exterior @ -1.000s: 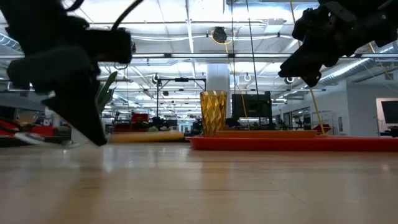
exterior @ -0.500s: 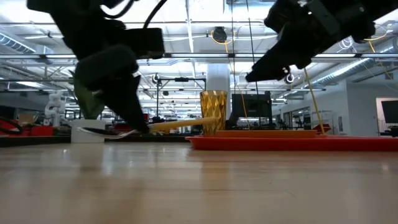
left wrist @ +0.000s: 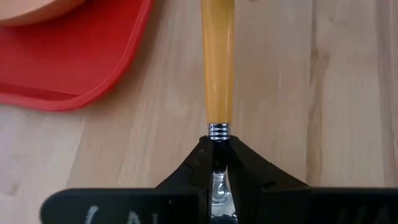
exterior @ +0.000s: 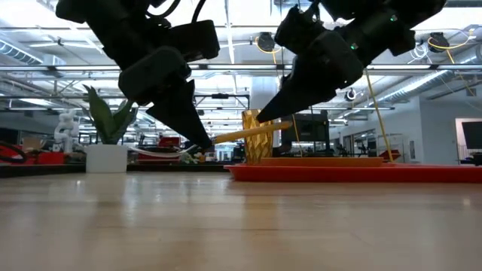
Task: Pick and place plate/cup/fork/spoon on tray
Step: Put the yellow spoon on the red serving tray to the right of the pink fork
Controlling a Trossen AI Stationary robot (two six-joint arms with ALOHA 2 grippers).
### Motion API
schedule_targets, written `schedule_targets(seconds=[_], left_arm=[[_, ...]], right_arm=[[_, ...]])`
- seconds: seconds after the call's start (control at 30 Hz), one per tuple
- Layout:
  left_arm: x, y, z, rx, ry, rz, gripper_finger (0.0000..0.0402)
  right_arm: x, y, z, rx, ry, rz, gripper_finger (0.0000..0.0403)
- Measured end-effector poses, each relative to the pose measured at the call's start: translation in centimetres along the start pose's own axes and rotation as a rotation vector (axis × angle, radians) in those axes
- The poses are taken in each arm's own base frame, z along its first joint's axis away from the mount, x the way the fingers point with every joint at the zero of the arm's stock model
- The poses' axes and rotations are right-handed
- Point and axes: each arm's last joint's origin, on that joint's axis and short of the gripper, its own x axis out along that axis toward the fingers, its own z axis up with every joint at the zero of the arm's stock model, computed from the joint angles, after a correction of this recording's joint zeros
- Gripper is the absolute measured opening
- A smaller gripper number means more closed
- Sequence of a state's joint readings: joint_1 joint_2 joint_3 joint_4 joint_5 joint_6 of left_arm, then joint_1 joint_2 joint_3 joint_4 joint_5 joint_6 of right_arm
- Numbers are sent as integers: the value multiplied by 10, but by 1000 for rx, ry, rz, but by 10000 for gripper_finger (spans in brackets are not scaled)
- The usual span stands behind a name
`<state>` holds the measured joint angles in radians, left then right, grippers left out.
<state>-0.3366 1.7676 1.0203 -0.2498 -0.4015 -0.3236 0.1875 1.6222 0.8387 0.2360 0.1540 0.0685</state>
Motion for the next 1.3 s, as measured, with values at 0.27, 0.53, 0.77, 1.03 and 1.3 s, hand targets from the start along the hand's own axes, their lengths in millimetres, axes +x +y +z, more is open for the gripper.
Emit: schedule_targets(seconds=[0.27,0.53,0.77,1.03,1.3], left_arm=[[0,0,2,32,-15,-3,31],[0,1,2,52,-13,-1,31],[1,3,3,53,-13,4,31],[2,6,3,62,-11,10,31],[3,7,4,21,-14,11,53]], right_arm=[[16,1,-10,-26,59,18,219],[19,1,-10,-49,39,19,178],[19,2,-9,-56,32,22,138],[19,2,-9,-69,33,23,69],[19,0,-11,-85,49,17,54]])
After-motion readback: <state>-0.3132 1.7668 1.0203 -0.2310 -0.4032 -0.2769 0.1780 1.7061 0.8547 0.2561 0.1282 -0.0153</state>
